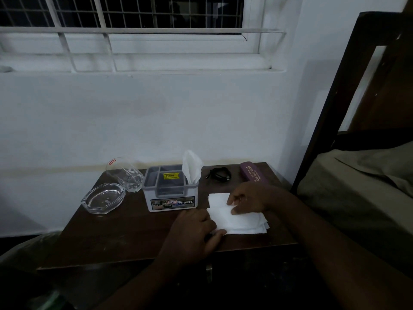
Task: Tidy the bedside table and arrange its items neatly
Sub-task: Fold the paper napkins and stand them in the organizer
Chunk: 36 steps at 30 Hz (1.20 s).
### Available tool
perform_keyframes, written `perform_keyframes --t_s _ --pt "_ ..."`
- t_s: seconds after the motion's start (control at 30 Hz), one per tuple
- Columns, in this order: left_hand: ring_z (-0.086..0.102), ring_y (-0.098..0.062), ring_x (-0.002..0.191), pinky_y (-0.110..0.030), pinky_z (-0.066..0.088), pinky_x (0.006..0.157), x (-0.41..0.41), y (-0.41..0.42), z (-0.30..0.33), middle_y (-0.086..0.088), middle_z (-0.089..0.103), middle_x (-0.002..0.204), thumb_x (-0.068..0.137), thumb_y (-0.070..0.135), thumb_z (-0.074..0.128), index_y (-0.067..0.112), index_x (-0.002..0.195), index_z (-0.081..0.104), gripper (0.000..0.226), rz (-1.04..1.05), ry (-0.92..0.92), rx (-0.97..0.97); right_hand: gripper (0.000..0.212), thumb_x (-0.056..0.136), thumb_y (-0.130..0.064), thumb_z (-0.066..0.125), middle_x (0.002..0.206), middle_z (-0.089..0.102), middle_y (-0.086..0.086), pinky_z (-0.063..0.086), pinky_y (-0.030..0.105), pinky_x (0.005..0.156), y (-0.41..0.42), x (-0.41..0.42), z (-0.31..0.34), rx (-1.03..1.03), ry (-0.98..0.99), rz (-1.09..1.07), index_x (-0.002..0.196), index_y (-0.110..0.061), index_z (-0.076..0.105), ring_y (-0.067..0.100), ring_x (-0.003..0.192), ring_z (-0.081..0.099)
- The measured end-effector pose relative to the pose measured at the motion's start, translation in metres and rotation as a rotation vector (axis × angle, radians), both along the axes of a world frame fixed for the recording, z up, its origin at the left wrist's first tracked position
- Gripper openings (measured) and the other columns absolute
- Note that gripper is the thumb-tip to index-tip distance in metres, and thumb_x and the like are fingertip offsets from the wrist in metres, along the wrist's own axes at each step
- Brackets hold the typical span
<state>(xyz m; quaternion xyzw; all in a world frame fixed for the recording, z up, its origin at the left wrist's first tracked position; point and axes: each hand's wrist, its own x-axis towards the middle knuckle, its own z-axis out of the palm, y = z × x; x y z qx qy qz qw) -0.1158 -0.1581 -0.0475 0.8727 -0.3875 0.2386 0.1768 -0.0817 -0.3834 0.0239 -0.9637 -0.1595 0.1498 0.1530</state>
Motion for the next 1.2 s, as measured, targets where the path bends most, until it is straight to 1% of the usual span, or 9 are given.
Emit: perform_keyframes --t_s 0.17,0.3,0.47,0.7,0.9,1.0,1.07,1.13,1.2 --pt "0.053 -0.012 0.07 -0.035 0.043 0.061 -0.002 0.0 0.002 0.007 0.056 0.073 0.091 0.049 0.055 0.024 0.07 0.064 0.034 -0.018 0.009 -0.026 0.029 0.083 -0.029 0.074 0.095 0.062 -0.012 0.04 0.008 0.066 0.005 -0.001 0.002 0.07 0.077 0.019 0.108 -0.013 0.07 -0.001 0.078 0.054" --pt "0.053 -0.008 0.081 -0.028 0.046 0.07 -0.004 0.0 0.007 0.008 0.058 0.091 0.089 0.05 0.058 0.022 0.093 0.063 0.028 0.021 0.093 -0.136 0.022 0.08 -0.012 0.076 0.09 0.064 -0.012 0.049 0.015 0.069 -0.001 0.001 0.006 0.22 0.14 -0.024 0.099 -0.017 0.065 0.002 0.079 0.06" --pt "0.05 -0.003 0.08 -0.017 0.041 0.067 -0.013 0.004 0.018 0.013 0.049 0.091 0.087 0.045 0.063 0.022 0.1 0.053 0.028 0.013 0.212 -0.381 0.034 0.077 0.004 0.073 0.105 0.07 0.013 0.055 0.038 0.082 -0.01 -0.004 0.014 0.711 0.239 -0.207 0.106 -0.009 0.062 0.022 0.092 0.068" --pt "0.067 -0.015 0.093 -0.034 0.057 0.077 -0.027 -0.008 0.037 0.005 0.069 0.1 0.087 0.053 0.06 0.028 0.113 0.058 0.037 -0.002 0.781 -0.861 0.03 0.075 0.008 0.073 0.088 0.068 0.005 0.055 0.032 0.071 0.005 -0.012 0.029 1.225 0.258 -0.187 0.091 -0.013 0.058 0.021 0.085 0.065" --pt "0.069 -0.025 0.102 -0.051 0.054 0.087 -0.023 -0.019 0.077 -0.002 0.073 0.109 0.09 0.037 0.056 0.022 0.116 0.062 0.031 -0.155 1.232 -1.278 0.018 0.081 -0.004 0.075 0.096 0.07 0.0 0.055 0.039 0.082 0.042 -0.022 0.043 1.155 0.063 -0.139 0.089 -0.019 0.069 0.018 0.092 0.067" --pt "0.071 -0.024 0.086 -0.053 0.054 0.087 -0.014 -0.014 0.093 0.0 0.075 0.086 0.098 0.018 0.049 0.016 0.094 0.065 0.017 0.004 1.151 -1.346 0.019 0.082 -0.014 0.076 0.112 0.064 -0.004 0.052 0.018 0.084 0.056 -0.026 0.045 0.754 -0.428 -0.086 0.1 -0.02 0.072 0.005 0.104 0.061" --pt "0.066 -0.028 0.082 -0.044 0.056 0.084 -0.01 -0.008 0.103 -0.008 0.067 0.081 0.099 0.018 0.048 0.006 0.083 0.058 0.022 0.139 0.956 -1.194 0.019 0.085 -0.025 0.072 0.115 0.057 -0.007 0.052 0.019 0.082 0.067 -0.028 0.044 0.624 -0.748 -0.077 0.103 -0.024 0.071 0.004 0.104 0.058" --pt "0.057 -0.014 0.069 -0.014 0.05 0.061 -0.01 0.001 0.115 -0.006 0.054 0.072 0.1 0.018 0.047 0.005 0.077 0.05 0.026 0.197 0.679 -1.012 0.02 0.087 -0.033 0.068 0.109 0.06 -0.01 0.052 0.02 0.071 0.082 -0.035 0.05 0.745 -0.812 -0.115 0.106 -0.025 0.069 0.005 0.087 0.062" --pt "0.053 -0.004 0.061 -0.009 0.038 0.051 -0.01 0.011 0.124 0.003 0.05 0.066 0.101 0.017 0.043 0.013 0.074 0.048 0.028 0.109 0.431 -0.802 0.035 0.082 -0.048 0.066 0.109 0.064 -0.013 0.052 0.021 0.069 0.101 -0.047 0.058 0.957 -0.618 -0.194 0.113 -0.03 0.064 0.005 0.081 0.064"
